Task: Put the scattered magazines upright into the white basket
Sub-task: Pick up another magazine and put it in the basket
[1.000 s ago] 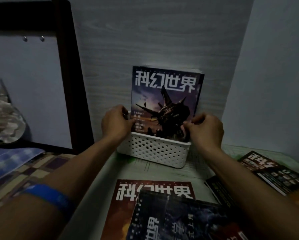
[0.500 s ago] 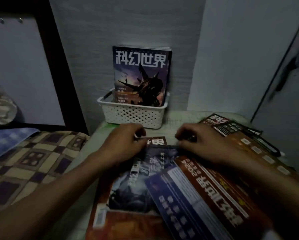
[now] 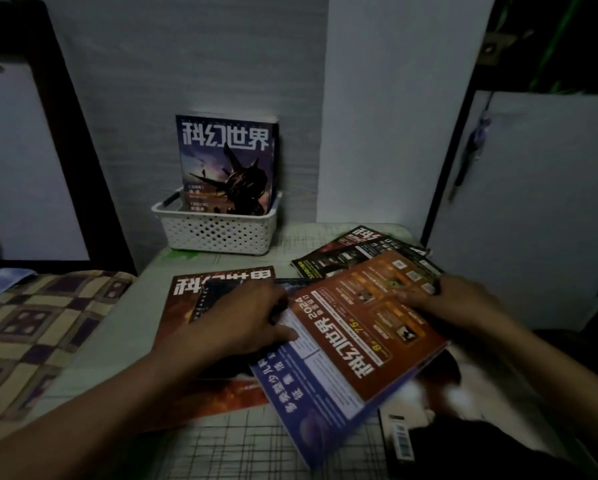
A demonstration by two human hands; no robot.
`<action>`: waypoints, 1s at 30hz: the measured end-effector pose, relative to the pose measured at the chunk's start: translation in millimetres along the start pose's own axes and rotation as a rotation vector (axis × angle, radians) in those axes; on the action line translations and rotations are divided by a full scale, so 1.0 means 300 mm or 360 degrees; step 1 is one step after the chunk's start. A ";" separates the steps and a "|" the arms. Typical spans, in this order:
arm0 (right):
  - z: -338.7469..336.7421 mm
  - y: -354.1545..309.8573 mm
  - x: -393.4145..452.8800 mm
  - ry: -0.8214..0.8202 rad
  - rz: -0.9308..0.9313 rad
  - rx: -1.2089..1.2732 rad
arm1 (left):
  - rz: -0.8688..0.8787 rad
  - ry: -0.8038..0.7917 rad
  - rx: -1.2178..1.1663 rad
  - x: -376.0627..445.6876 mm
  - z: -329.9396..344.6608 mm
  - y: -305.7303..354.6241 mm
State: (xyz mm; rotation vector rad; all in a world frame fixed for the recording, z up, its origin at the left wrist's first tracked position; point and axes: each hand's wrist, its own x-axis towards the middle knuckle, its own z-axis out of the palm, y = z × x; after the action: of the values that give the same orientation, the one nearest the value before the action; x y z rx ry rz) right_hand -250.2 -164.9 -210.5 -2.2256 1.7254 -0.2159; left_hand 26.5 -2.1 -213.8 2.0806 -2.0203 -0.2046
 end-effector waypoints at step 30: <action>0.124 -0.308 -0.281 0.0202 -0.1174 0.0309 | -0.0547 0.0570 -0.1723 -0.159 -0.126 0.015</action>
State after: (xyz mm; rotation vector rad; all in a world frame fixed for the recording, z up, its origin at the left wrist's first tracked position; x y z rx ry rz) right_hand -176.2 -57.4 -208.1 -2.6291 0.8063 -0.6641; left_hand 30.3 48.1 -179.1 1.5346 -0.9434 -0.7269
